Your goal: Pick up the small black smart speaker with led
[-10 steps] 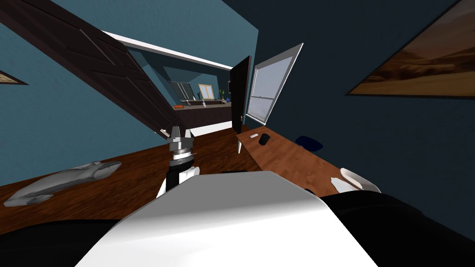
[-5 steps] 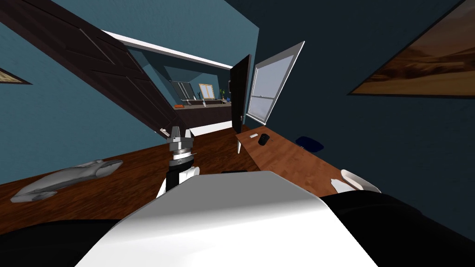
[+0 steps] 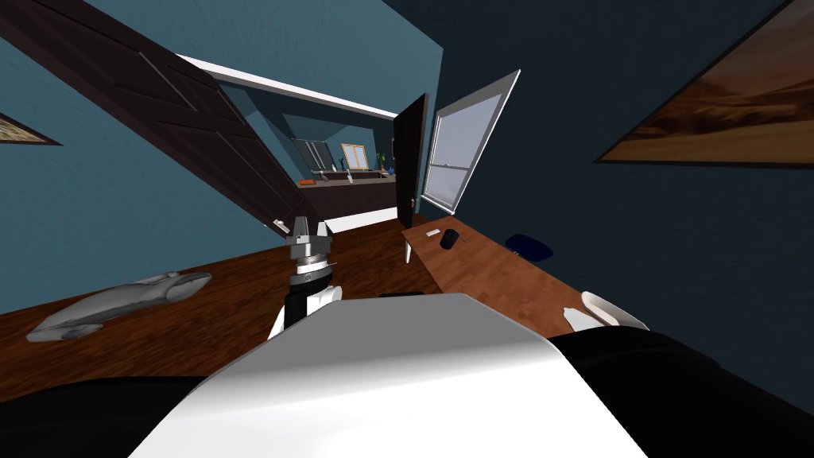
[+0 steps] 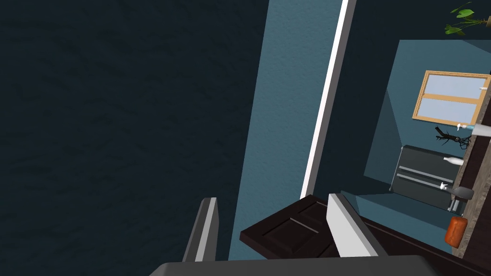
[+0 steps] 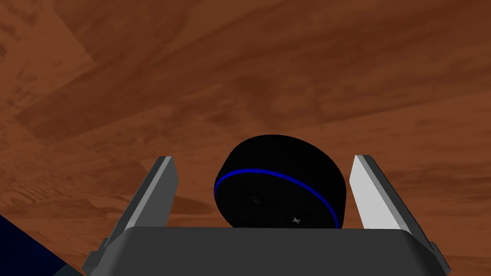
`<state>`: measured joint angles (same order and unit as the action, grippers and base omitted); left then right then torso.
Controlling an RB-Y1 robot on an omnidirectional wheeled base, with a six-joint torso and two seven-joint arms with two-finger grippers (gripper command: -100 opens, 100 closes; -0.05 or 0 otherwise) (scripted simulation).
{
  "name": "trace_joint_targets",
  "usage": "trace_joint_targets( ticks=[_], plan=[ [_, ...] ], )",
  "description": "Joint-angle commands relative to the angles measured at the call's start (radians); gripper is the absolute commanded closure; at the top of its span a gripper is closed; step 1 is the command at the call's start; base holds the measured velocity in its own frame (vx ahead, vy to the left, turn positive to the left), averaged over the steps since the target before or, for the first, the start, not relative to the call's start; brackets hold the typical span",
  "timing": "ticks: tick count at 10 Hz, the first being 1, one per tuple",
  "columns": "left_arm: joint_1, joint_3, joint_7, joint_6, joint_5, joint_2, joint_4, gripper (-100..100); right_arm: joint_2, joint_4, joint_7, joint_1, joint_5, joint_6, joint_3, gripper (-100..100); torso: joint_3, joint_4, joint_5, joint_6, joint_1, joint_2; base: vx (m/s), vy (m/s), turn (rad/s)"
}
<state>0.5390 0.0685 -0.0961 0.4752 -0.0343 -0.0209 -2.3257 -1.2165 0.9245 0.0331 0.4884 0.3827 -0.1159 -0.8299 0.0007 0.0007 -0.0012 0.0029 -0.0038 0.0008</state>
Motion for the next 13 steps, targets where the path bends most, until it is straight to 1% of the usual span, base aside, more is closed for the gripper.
trace_joint_targets(
  ticks=[1, 2, 3, 4, 5, 6, 7, 8, 9, 10, 11, 12, 13],
  plan=[
    [0.000, 0.000, 0.000, 0.000, 0.000, 0.000, 0.000, 0, -0.015, 0.050, -0.040, 0.007, 0.015, 0.050, -0.027, -100, 0.000, 0.000, 0.000, 0.000, 0.000, 0.000, -0.007, -0.056, 0.020],
    [0.000, 0.000, 0.000, 0.000, 0.000, 0.000, 0.000, 0, -0.015, 0.079, -0.040, 0.007, 0.015, 0.079, -0.027, -100, 0.000, 0.000, 0.000, 0.000, 0.000, 0.000, -0.010, -0.054, 0.013],
    [0.000, 0.000, 0.000, 0.000, 0.000, 0.000, 0.000, 0, -0.015, 0.096, -0.040, 0.007, 0.015, 0.083, -0.027, -100, 0.000, 0.000, 0.000, 0.000, 0.000, 0.000, -0.005, -0.029, 0.000],
    [0.000, 0.000, 0.000, 0.000, 0.000, 0.000, 0.000, 0, -0.031, 0.128, -0.076, 0.016, 0.028, 0.124, -0.051, -100, 0.000, 0.000, 0.000, 0.000, 0.001, 0.000, -0.012, -0.047, 0.018],
    [0.000, 0.000, 0.000, 0.000, 0.000, 0.000, 0.000, 0, -0.031, 0.158, -0.076, 0.016, 0.028, 0.143, -0.051, -100, 0.000, 0.000, 0.000, 0.000, 0.000, 0.000, -0.011, -0.053, 0.012],
    [0.000, 0.000, 0.000, 0.000, 0.000, 0.000, 0.000, 0, -0.046, 0.199, -0.112, 0.024, 0.040, 0.183, -0.075, -100, 0.000, 0.000, 0.000, 0.000, 0.000, 0.000, -0.008, -0.069, 0.021],
    [0.000, 0.000, 0.000, 0.000, 0.000, 0.000, 0.000, 0, -0.046, 0.231, -0.112, 0.024, 0.040, 0.204, -0.075, -100, 0.000, 0.000, 0.000, 0.000, -0.001, 0.000, -0.006, -0.062, 0.010],
    [0.000, 0.000, 0.000, 0.000, 0.000, 0.000, 0.000, 0, -0.062, 0.271, -0.148, 0.032, 0.053, 0.242, -0.099, -100, 0.000, 0.000, 0.000, 0.000, -0.001, 0.000, -0.009, -0.079, 0.014],
    [0.000, 0.000, 0.000, 0.000, 0.000, 0.000, 0.000, 0, -0.062, 0.304, -0.148, 0.032, 0.053, 0.265, -0.099, -100, 0.000, 0.000, 0.000, 0.000, -0.002, 0.000, -0.012, -0.060, 0.013],
    [0.000, 0.000, 0.000, 0.000, 0.000, 0.000, 0.000, 0, -0.078, 0.337, -0.183, 0.040, 0.065, 0.301, -0.123, -100, 0.000, 0.000, 0.000, 0.000, -0.001, 0.000, -0.015, -0.066, 0.023],
    [0.000, 0.000, 0.000, 0.000, 0.000, 0.000, 0.000, 0, -0.078, 0.366, -0.183, 0.040, 0.065, 0.326, -0.123, -100, 0.000, 0.000, 0.000, 0.000, -0.001, 0.000, -0.011, -0.056, 0.011],
    [0.000, 0.000, 0.000, 0.000, 0.000, 0.000, 0.000, 0, -0.078, 0.380, -0.183, 0.040, 0.065, 0.326, -0.123, -100, 0.000, 0.000, 0.000, 0.000, 0.000, 0.000, -0.003, -0.020, -0.003],
    [0.000, 0.000, 0.000, 0.000, 0.000, 0.000, 0.000, 0, -0.094, 0.416, -0.219, 0.049, 0.078, 0.367, -0.147, -100, 0.000, 0.000, 0.000, 0.000, 0.002, 0.000, -0.005, -0.036, 0.015]
  ],
)
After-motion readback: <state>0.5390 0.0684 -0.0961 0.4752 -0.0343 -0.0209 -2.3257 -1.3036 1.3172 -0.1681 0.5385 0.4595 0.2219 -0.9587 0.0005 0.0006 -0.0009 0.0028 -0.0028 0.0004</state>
